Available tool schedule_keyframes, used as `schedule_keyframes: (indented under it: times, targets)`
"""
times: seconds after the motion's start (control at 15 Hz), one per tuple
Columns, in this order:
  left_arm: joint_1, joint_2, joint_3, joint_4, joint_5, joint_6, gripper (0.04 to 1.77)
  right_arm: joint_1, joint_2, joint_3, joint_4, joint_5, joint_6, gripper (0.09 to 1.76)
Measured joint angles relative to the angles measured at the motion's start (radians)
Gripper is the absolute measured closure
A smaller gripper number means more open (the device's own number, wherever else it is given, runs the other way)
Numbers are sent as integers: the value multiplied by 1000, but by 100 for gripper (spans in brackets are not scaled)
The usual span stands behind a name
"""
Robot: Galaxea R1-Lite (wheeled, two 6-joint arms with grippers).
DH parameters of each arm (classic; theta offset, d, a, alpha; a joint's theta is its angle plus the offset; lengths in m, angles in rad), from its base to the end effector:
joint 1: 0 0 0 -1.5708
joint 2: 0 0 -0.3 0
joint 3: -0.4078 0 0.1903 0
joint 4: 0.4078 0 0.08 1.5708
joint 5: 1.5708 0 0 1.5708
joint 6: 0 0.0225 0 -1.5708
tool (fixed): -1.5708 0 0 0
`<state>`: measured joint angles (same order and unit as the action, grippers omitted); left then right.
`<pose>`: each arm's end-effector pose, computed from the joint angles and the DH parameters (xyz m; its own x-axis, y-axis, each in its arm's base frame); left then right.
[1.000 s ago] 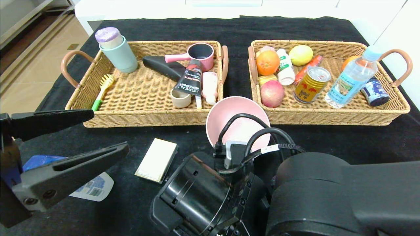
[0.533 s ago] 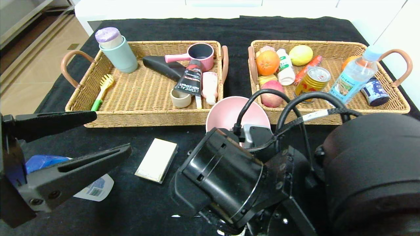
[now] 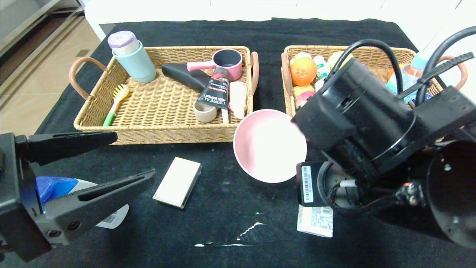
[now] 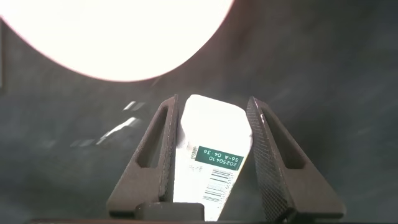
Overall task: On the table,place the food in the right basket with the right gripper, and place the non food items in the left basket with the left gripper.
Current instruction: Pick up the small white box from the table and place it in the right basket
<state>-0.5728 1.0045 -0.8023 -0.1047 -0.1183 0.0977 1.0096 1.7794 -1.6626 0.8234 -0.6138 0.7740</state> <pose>0.1055 -0.0712 0.2821 0.7666 -0.6348 -0.0967 0.6419 0.7620 0.0856 0.1719 0.2492 0.2686 0.7442 0.1015 -0.6602 -0.0652 0.9947 0.0795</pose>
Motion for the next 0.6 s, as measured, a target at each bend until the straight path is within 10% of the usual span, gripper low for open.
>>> schedule_keyframes:
  times: [0.6]
  targets:
    - [-18,3,8,-4,0,0,9,-288,-81,-37,-337,1,-444,105]
